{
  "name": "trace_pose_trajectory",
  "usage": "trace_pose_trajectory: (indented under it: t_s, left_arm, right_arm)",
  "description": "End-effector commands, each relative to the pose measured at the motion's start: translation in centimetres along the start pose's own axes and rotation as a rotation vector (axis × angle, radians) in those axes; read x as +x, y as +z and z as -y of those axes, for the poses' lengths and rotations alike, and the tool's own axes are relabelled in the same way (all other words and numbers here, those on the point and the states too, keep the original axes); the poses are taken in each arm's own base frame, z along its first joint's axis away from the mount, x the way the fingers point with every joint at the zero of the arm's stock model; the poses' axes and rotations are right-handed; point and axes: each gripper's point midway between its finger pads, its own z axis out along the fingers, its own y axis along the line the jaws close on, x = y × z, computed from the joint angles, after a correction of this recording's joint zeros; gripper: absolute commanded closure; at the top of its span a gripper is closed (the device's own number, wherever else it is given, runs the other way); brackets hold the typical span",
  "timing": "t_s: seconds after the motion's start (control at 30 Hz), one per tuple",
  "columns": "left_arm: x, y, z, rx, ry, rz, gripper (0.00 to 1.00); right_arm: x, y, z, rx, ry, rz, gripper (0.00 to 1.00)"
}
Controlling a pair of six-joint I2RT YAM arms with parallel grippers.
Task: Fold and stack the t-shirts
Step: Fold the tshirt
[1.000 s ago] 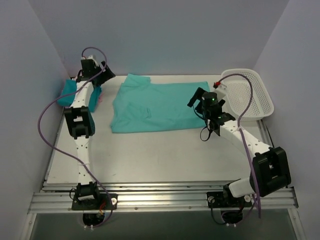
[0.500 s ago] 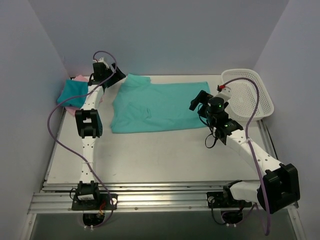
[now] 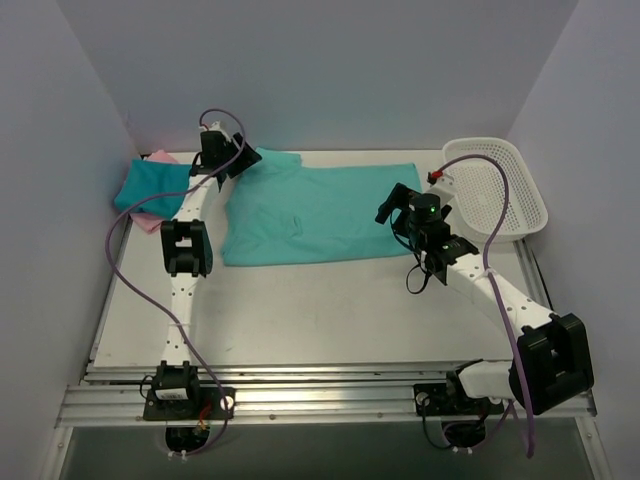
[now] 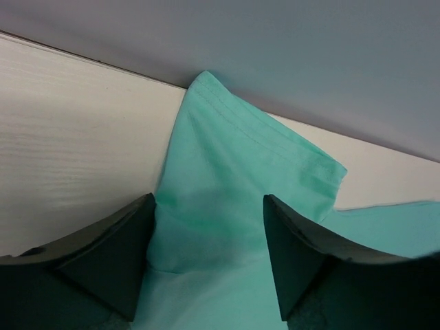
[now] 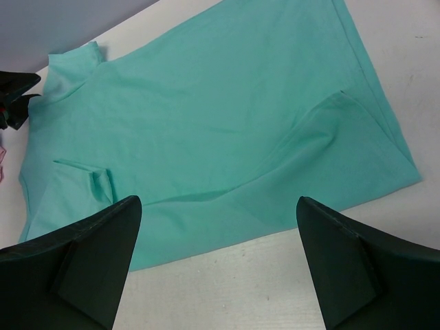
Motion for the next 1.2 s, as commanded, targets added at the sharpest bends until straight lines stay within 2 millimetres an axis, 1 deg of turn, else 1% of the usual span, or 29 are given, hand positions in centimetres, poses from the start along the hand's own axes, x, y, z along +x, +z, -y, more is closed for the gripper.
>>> trace_pose_trajectory:
  t_s: [0.0,0.1,0.13,0.2,0.23,0.3,0.33,0.37,0.4,0.43,0.47,0.5,0.53,0.57,0.6,0.63,0.67,0.73,0.77,0.8,0.83,0.87,0.9,0.93,0.97,1.0,1.03,1.07,1.17]
  left_arm:
    - [0.9,1.0,-0.5,0.026,-0.022,-0.006,0.31]
    - [0.6,1.2,-0.7,0.028,-0.034,0.011,0.46]
    - [0.5,1.3,-0.6,0.026,-0.034,0.016,0.55]
    - [0.3,1.4,-0.8,0.031,-0.047,0.026,0.67]
    - [0.2,1.4,-0.8,0.039,-0.052,0.027,0.71]
    - [0.2,1.5,-1.0,0.051,-0.076,0.027,0.77]
    - [0.4,1.6,-1.0,0.062,-0.082,0.021,0.81]
    - [0.5,1.7,-1.1,0.065,-0.092,0.019,0.92]
    - [0.6,1.7,-1.2,0.066,-0.092,0.015,0.95]
    - [0.6,1.6,-1.2,0.063,-0.090,0.011,0.97]
    - [0.3,1.4,-1.0,0.065,-0.075,0.015,0.98]
    - [1.0,1.3,-1.6,0.042,-0.073,-0.005,0.98]
    - [1.2,1.2,-1.8,0.027,-0.066,-0.012,0.98]
    - [0.2,0.6,-1.4,0.016,-0.047,0.004,0.98]
    - [0.3,0.4,-1.6,0.005,-0.048,0.000,0.98]
    - [1.1,0.2,-2.8,-0.018,-0.057,-0.022,0.98]
    - [0.2,-0.5,-1.9,-0.001,-0.053,-0.011,0.98]
    - [-0.3,-0.8,-2.2,0.003,-0.054,-0.003,0.98]
    - [-0.3,-1.1,-2.2,0.004,-0.048,-0.005,0.98]
    - [-0.3,-1.1,-2.1,0.007,-0.045,-0.009,0.98]
    - [-0.2,-1.1,-2.2,0.007,-0.043,-0.011,0.98]
    - [0.0,-1.0,-2.3,0.008,-0.040,-0.013,0.98]
    - [0.1,-0.9,-2.5,0.010,-0.040,-0.013,0.98]
    - [0.8,-0.5,-3.0,0.008,-0.045,-0.024,0.98]
    - [0.6,-0.4,-3.3,0.009,-0.069,-0.024,0.98]
    - [0.8,-0.2,-3.0,0.036,-0.081,-0.031,0.98]
    - [1.2,0.0,-3.0,0.047,-0.091,-0.044,0.98]
    - [1.0,-0.1,-3.0,0.047,-0.086,-0.037,0.98]
    - [0.8,-0.2,-3.4,0.014,-0.092,-0.027,0.98]
  right_arm:
    - [-1.0,-0.6,-0.4,-0.018,-0.007,0.037,0.09]
    - [-1.0,-0.6,-0.2,-0.013,-0.008,0.040,0.09]
    - [-0.9,-0.6,-0.2,-0.013,-0.010,0.040,0.09]
    - [-0.5,0.0,0.1,0.001,-0.013,0.036,0.09]
    - [-0.3,0.3,0.2,0.009,-0.014,0.032,0.09]
    - [0.4,1.4,0.6,0.033,-0.015,0.017,0.09]
    - [0.1,1.9,0.3,0.037,-0.008,0.021,0.09]
    - [1.0,3.1,0.8,0.065,-0.017,-0.003,0.09]
    - [0.7,3.8,1.2,0.092,-0.013,0.004,0.09]
    - [-0.5,4.7,0.6,0.094,-0.005,0.021,0.09]
    - [0.7,6.5,1.3,0.133,-0.022,-0.014,0.09]
    - [0.2,7.6,1.8,0.161,-0.024,-0.013,0.09]
    - [-0.5,9.9,1.5,0.183,-0.025,-0.011,0.09]
    - [-0.4,10.9,2.1,0.216,-0.042,-0.030,0.09]
    - [-1.3,12.1,2.8,0.240,-0.042,-0.023,0.09]
    - [-1.8,13.1,3.0,0.262,-0.046,-0.018,0.09]
    - [-2.8,15.0,2.7,0.277,-0.062,-0.015,0.09]
    - [-4.2,16.9,3.0,0.305,-0.086,0.003,0.09]
    - [-2.7,18.4,4.3,0.349,-0.121,-0.046,0.09]
    - [-5.6,19.3,3.0,0.339,-0.121,0.007,0.09]
    - [-4.8,20.9,4.8,0.387,-0.131,-0.019,0.09]
    - [-4.8,21.4,5.4,0.406,-0.134,-0.041,0.09]
    - [-6.5,22.1,4.9,0.392,-0.116,-0.010,0.09]
    - [-6.1,23.1,6.2,0.411,-0.110,-0.024,0.09]
    - [-6.0,23.6,6.6,0.415,-0.107,-0.031,0.09]
    - [-6.3,24.1,7.1,0.426,-0.103,-0.028,0.09]
    - [-6.3,25.0,7.3,0.427,-0.099,-0.028,0.09]
    - [-6.3,25.4,8.1,0.434,-0.093,-0.033,0.09]
    - [-6.2,27.2,9.2,0.432,-0.072,-0.028,0.09]
